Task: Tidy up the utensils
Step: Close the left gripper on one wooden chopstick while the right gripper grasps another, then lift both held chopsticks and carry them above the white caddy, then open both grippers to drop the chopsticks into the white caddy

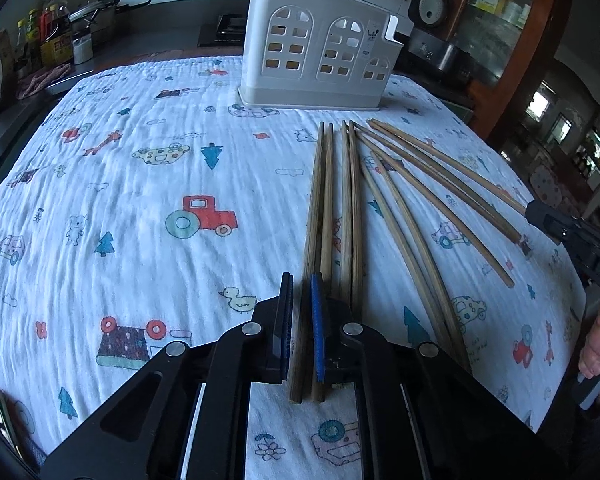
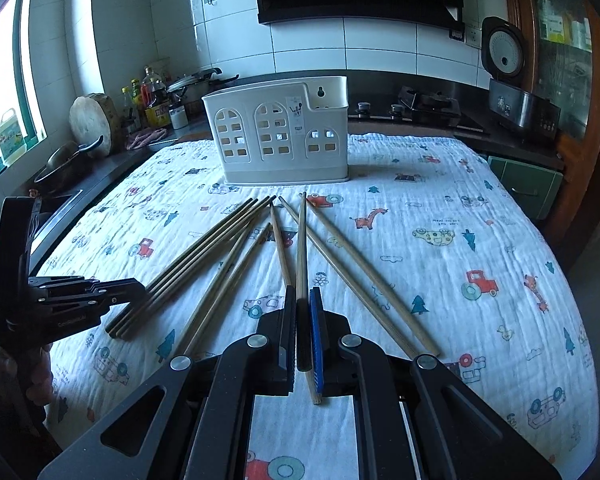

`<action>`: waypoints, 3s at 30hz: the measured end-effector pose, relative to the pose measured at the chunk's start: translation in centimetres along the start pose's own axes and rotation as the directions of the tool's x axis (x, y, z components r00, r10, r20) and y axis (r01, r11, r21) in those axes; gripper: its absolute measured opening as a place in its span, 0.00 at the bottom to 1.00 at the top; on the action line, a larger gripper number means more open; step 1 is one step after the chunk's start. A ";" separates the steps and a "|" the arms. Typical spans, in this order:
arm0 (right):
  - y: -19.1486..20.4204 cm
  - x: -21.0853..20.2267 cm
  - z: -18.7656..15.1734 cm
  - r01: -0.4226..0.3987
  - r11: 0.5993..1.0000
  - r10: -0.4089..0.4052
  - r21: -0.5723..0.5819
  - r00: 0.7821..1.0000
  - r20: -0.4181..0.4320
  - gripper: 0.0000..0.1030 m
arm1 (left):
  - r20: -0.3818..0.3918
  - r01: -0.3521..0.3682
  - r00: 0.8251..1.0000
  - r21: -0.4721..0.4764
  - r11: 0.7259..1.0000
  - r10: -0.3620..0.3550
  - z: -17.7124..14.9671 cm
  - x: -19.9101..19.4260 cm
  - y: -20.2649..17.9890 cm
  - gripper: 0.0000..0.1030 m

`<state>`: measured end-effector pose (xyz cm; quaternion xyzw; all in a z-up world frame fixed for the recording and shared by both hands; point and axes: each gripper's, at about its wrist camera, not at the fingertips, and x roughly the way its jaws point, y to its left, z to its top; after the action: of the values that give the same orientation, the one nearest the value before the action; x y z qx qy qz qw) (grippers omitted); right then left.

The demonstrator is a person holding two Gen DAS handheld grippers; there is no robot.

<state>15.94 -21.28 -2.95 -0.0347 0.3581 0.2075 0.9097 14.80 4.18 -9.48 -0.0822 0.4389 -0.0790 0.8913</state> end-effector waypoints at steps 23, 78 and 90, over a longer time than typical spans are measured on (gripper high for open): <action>-0.1 -2.5 2.9 0.005 0.998 -0.001 -0.056 0.997 0.076 0.07 | 0.102 -0.044 0.994 0.025 0.999 0.041 2.2 -3.8 -1.6 0.05; -1.6 2.0 28.3 -0.001 0.969 -0.021 -0.249 0.996 -0.085 0.07 | 0.398 -0.014 0.917 0.034 0.999 -0.001 29.1 -13.2 -1.7 0.05; -2.6 4.3 27.9 0.007 0.975 -0.035 -0.222 0.992 -0.121 0.07 | 0.378 -0.022 0.925 -0.049 0.999 0.039 30.4 -10.1 0.9 0.05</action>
<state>37.63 -16.27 14.63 -0.1523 0.3885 0.2337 0.8782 32.98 9.58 16.37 -0.1087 0.2615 -0.0380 0.9583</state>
